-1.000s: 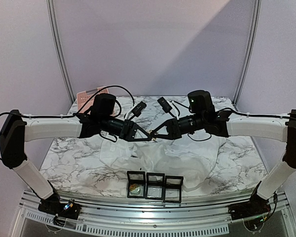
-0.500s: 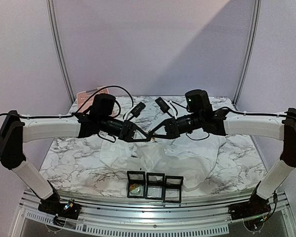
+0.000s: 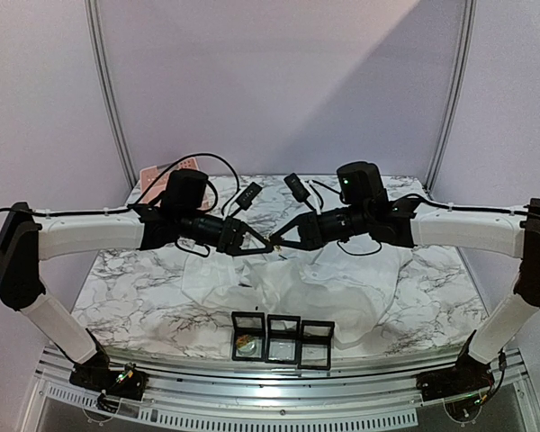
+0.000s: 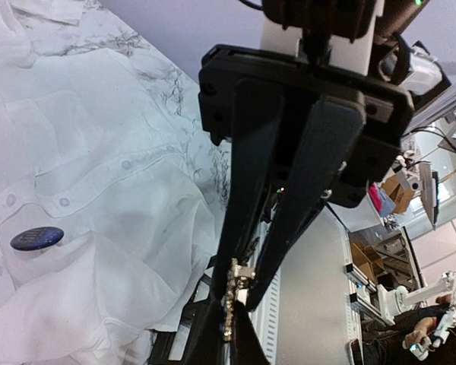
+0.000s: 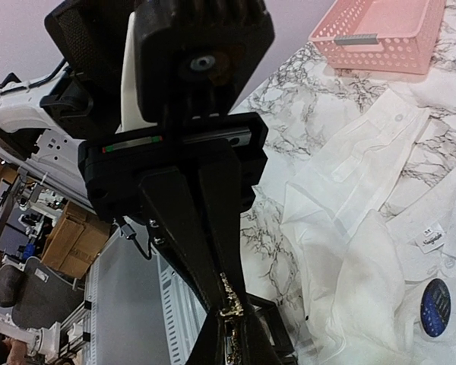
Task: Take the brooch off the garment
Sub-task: Close the brooch at the center of the board.
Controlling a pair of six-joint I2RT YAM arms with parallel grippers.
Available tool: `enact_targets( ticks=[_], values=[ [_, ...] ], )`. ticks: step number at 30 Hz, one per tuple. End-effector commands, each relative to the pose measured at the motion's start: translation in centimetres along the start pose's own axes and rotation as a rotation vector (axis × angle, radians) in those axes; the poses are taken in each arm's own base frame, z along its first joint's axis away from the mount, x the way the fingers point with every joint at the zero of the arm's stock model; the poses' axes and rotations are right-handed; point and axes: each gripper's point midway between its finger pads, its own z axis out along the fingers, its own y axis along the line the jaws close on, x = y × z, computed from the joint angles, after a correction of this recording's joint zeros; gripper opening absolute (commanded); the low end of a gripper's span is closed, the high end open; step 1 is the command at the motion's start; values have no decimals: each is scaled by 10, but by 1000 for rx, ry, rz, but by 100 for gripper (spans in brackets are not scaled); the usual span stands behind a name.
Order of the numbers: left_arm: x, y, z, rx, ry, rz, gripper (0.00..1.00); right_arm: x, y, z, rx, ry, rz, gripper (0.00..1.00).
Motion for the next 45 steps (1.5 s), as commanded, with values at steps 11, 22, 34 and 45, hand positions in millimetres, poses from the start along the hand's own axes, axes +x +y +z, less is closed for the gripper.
enact_targets(
  ticks=[11, 22, 34, 45],
  values=[
    [-20, -24, -5, 58, -36, 66, 0, -7, -19, -23, 110, -106, -31, 16],
    [-15, -11, 0, 25, -12, 27, 0, -11, 21, -30, -70, -111, -111, 42],
    [-14, -9, 0, 24, -6, 25, 0, -6, 32, -38, -98, -119, -148, 64],
    [-13, -27, 0, 82, -6, 80, 0, 9, 20, -23, -129, -45, -97, 64]
  ],
)
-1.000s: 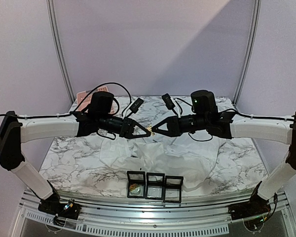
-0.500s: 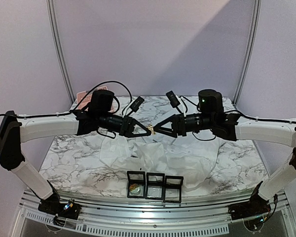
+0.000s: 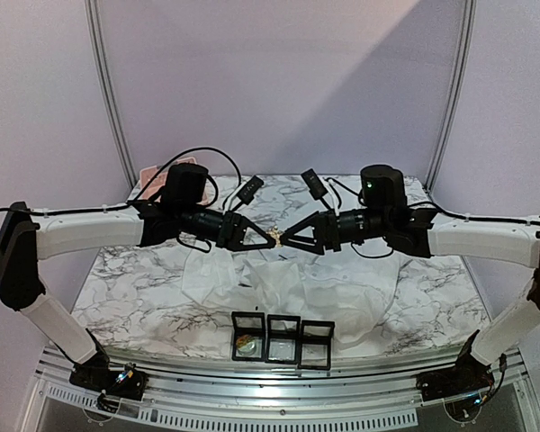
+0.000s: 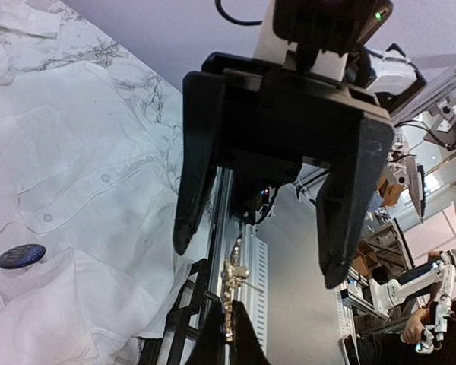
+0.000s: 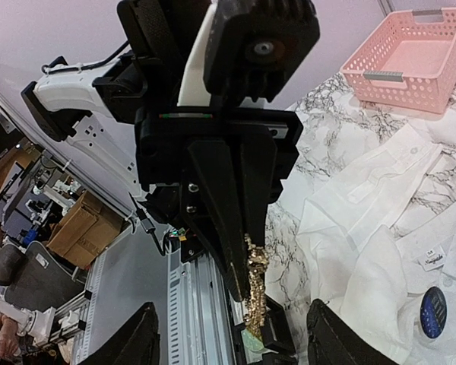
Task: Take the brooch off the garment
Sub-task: Close the brooch at the center of the board.
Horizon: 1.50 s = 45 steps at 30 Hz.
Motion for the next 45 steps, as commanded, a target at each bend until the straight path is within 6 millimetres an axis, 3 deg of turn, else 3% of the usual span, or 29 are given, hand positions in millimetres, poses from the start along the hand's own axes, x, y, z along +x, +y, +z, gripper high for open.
enact_targets(
  ticks=[1, 13, 29, 35, 45],
  values=[
    [-3, -14, 1, 40, 1, 58, 0, 10, -6, 5, -17, 37, 30, 62],
    [-2, -15, 2, 41, 6, 61, 0, 11, -10, 9, -12, 54, 44, 37],
    [2, -18, 4, 37, 23, 75, 0, 9, -14, 12, -1, 55, 57, 26],
    [3, -19, 5, 39, 27, 83, 0, 8, -23, 13, 40, 53, 78, 18],
    [3, -21, 5, 38, 32, 92, 0, 13, -32, 17, 67, 70, 113, 13]
  ],
)
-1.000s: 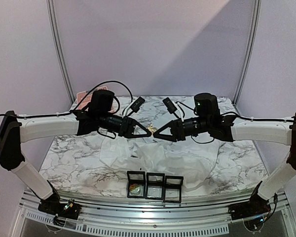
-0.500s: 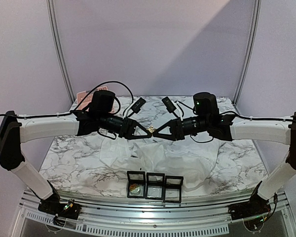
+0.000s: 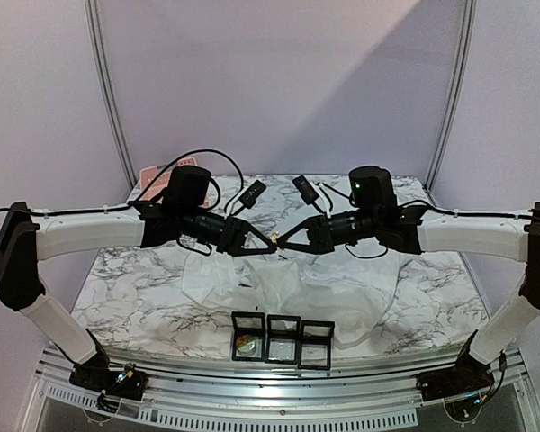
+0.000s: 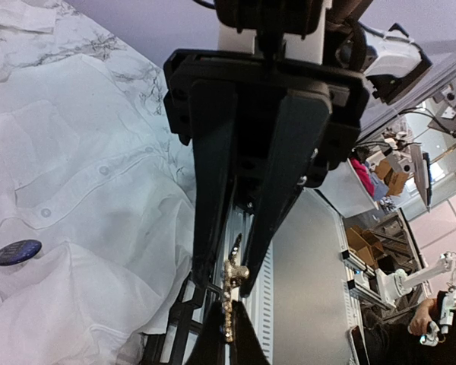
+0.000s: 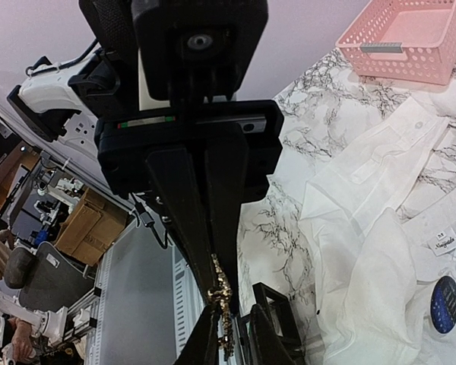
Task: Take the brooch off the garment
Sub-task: Close the brooch at the center of the board.
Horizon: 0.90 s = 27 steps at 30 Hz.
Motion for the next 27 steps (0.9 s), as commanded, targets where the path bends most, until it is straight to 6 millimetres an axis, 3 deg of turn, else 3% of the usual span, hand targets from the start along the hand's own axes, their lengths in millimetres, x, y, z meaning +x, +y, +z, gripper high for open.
enact_targets(
  ticks=[1, 27],
  values=[
    [-6, -19, 1, 37, 1, 58, 0, 3, -18, 5, 58, 12, 40, 12],
    [-8, -20, 1, 24, -1, 75, 0, -3, -45, 0, 211, -31, 86, 9]
  ],
)
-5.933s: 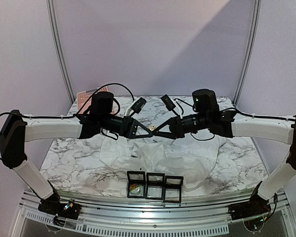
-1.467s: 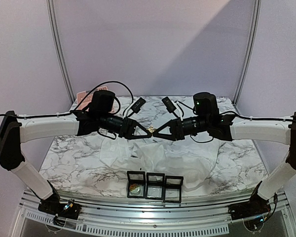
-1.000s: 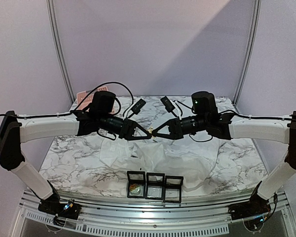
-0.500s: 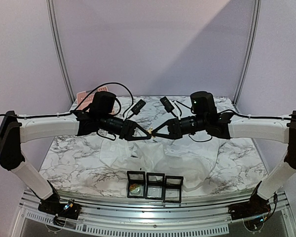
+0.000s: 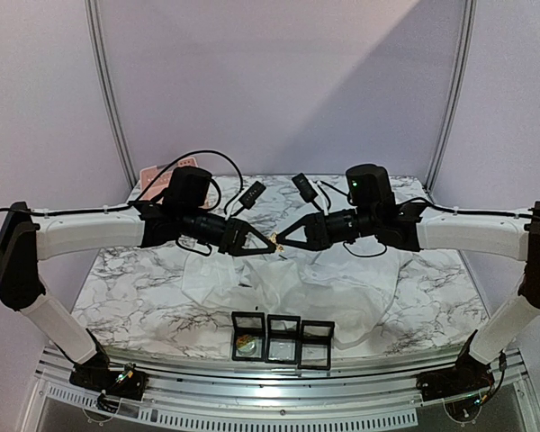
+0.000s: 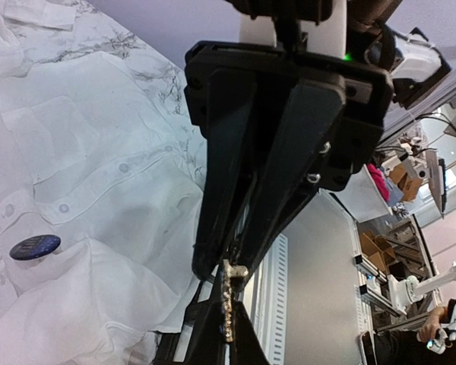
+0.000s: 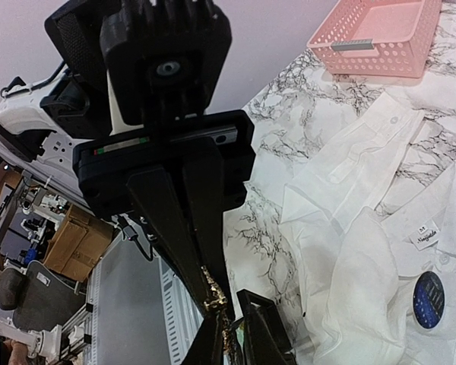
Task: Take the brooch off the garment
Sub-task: Close the brooch at the center of the board.
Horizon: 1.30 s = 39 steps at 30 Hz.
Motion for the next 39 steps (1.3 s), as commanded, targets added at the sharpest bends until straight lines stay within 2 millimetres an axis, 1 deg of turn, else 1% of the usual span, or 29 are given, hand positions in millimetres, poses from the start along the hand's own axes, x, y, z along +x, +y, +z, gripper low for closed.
enact_targets(
  ticks=[1, 7, 13, 19, 22, 27, 30, 35, 37, 39],
  values=[
    [-6, -28, -1, 71, 9, 63, 0, 1, -32, 0, 123, -20, 41, 9],
    [0, -13, 2, 16, 39, 21, 0, -3, -17, -4, 62, -35, 6, 12],
    [1, -7, 3, -3, 44, 5, 0, -2, -5, -5, -7, -25, -22, 15],
    [3, -1, 4, -17, 51, -12, 0, 1, 10, -5, -89, -5, -47, 20],
    [4, 1, 4, -22, 53, -17, 0, 2, 14, -5, -110, 2, -52, 22],
    [4, 2, 4, -25, 54, -18, 0, 2, 15, -7, -106, -5, -55, 22],
    [3, 3, 3, -28, 51, -20, 0, 3, 17, -9, -112, -7, -63, 39],
    [-2, 0, -2, -13, 31, -8, 0, 11, 24, -14, -122, -1, -105, 59],
    [-3, -2, -2, -5, 26, 1, 0, 13, 23, -15, -104, -1, -111, 64],
    [-3, -4, -1, 10, 25, 1, 0, 15, 20, -14, -89, 0, -107, 65]
  ],
)
